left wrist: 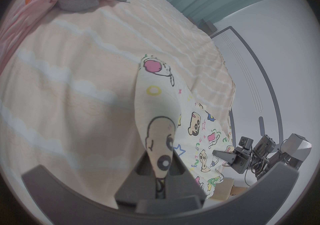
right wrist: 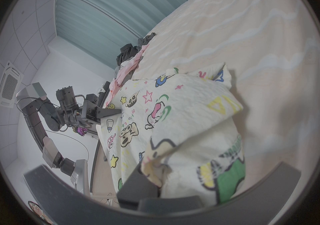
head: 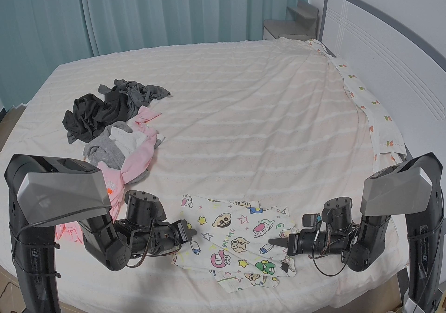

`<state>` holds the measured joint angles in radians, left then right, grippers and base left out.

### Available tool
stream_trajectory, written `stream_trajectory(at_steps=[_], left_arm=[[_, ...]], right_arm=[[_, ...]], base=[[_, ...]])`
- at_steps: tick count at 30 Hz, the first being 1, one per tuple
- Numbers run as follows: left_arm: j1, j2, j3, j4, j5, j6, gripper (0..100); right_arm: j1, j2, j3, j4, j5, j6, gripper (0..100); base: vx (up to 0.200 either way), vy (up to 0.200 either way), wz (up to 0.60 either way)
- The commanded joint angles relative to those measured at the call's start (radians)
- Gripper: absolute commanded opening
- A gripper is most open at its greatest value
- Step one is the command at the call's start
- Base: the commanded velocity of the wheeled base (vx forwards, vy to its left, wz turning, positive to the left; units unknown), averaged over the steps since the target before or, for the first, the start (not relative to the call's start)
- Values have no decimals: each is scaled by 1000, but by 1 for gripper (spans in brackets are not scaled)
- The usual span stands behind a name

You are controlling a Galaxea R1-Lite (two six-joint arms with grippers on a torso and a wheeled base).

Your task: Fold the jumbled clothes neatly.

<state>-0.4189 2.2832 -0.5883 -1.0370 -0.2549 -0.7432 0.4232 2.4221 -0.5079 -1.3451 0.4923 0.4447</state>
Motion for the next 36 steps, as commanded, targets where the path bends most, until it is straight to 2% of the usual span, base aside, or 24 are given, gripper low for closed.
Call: stream_trajectory(at_steps=[1,36], left_arm=[[0,-1,4,-1,0,-1,0],[-9,-2,24,-1,2,2,0]], right_arm=[[0,2,0,0,0,-1,0],[-1,0,3,0,0,0,0]], base=[[0,200,0],[0,200,0]])
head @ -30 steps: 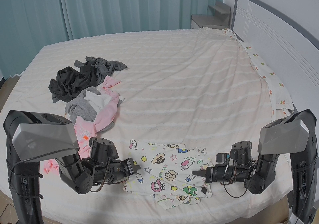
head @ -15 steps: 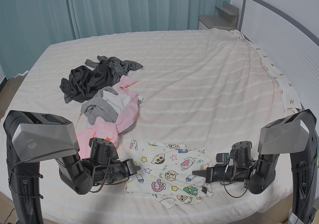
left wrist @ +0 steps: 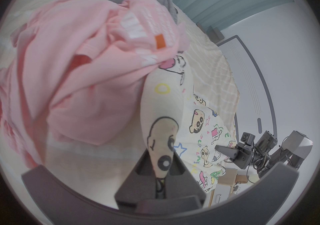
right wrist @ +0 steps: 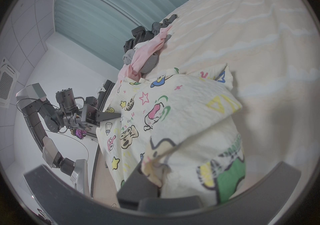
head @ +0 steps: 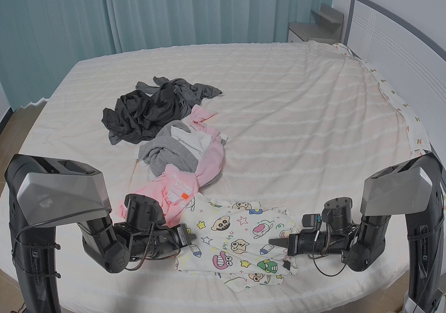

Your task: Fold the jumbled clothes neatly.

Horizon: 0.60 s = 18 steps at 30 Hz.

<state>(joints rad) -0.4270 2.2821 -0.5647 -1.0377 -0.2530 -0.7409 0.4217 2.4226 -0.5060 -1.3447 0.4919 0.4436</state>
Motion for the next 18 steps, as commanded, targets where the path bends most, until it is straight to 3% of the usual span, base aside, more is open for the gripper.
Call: stream_trajectory(at_steps=[1,6,18], left_arm=[[-1,-1,2,-1,0,0,0],[-1,-1,5,-1,1,1,0],[-2,0,9,-1,1,5,0]], right_arm=[[0,0,1,-1,0,1,0],[0,0,1,-1,0,1,0],[-4,0,0,1,0,6,0]], base=[[0,200,0],[0,200,0],[0,0,0]])
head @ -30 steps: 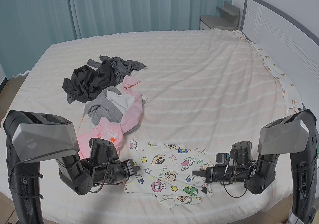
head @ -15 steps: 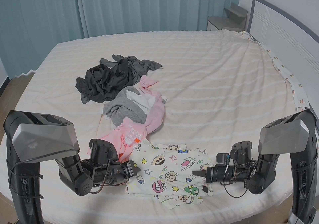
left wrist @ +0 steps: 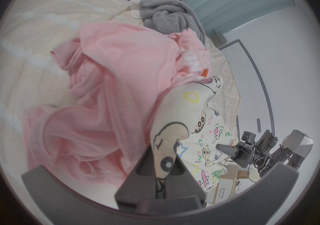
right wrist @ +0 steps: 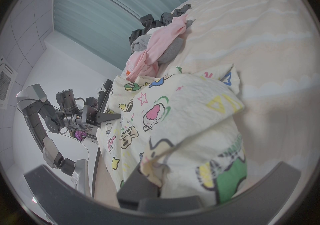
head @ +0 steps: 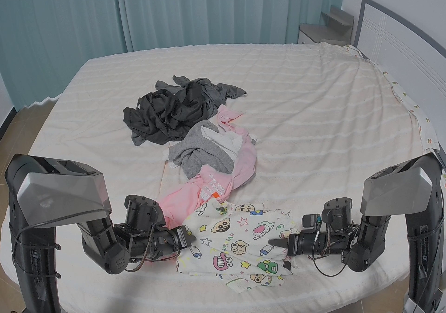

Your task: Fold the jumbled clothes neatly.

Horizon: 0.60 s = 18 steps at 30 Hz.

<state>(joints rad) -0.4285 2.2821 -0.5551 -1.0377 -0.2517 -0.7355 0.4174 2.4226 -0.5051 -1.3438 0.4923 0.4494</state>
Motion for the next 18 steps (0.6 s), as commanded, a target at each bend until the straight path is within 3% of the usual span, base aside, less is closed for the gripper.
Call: stream_trajectory(at_steps=[1,6,7,13,16,17,18], left_arm=[[-1,0,0,-1,-1,1,0],[-3,0,7,-2,-1,2,0],[-3,0,7,-9,-1,2,100],[-4,-6,29,-33,-4,1,100],[2,-27,49,-56,-3,-4,100],[2,-27,49,-56,-3,-4,100],[14,-82,72,-65,-3,-5,100]], right_arm=[[-2,0,-1,0,0,0,0],[-2,-2,2,0,0,0,0],[-2,-2,2,0,-1,2,100],[-6,-31,22,2,-37,3,100],[-11,-69,33,0,-135,3,100],[-11,-69,33,0,-135,3,100],[-12,-114,37,3,-189,5,100]], base=[[0,0,0],[0,0,0],[0,0,0],[0,0,0],[0,0,0],[0,0,0],[0,0,0]])
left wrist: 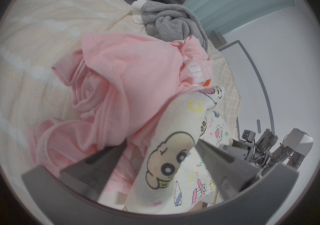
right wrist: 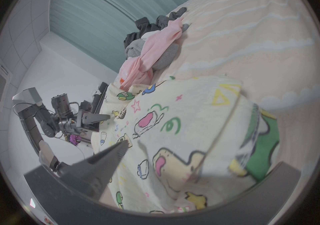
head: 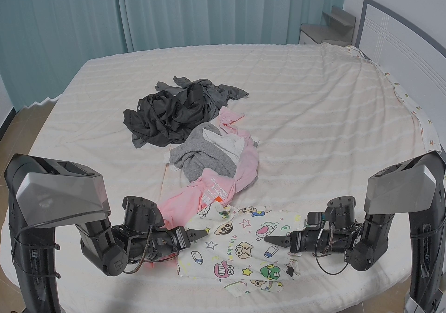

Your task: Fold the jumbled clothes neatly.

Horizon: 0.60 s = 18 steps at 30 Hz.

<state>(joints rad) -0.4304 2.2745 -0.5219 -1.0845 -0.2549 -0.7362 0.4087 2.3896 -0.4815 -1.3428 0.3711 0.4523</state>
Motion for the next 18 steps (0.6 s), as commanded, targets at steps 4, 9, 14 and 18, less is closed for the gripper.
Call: stream_trajectory(at_steps=[4,9,14,18], left_arm=[[52,-220,95,-17,0,-6,100],[88,-452,180,-11,2,-6,100],[113,-655,237,-11,2,-6,100],[96,-937,324,8,28,3,100]], right_arm=[[-7,-219,77,10,-100,2,100],[-42,-420,178,14,-123,-1,100],[-110,-563,216,13,-204,-1,100],[-143,-820,297,28,-259,-12,100]], base=[[0,0,0],[0,0,0],[0,0,0],[0,0,0]])
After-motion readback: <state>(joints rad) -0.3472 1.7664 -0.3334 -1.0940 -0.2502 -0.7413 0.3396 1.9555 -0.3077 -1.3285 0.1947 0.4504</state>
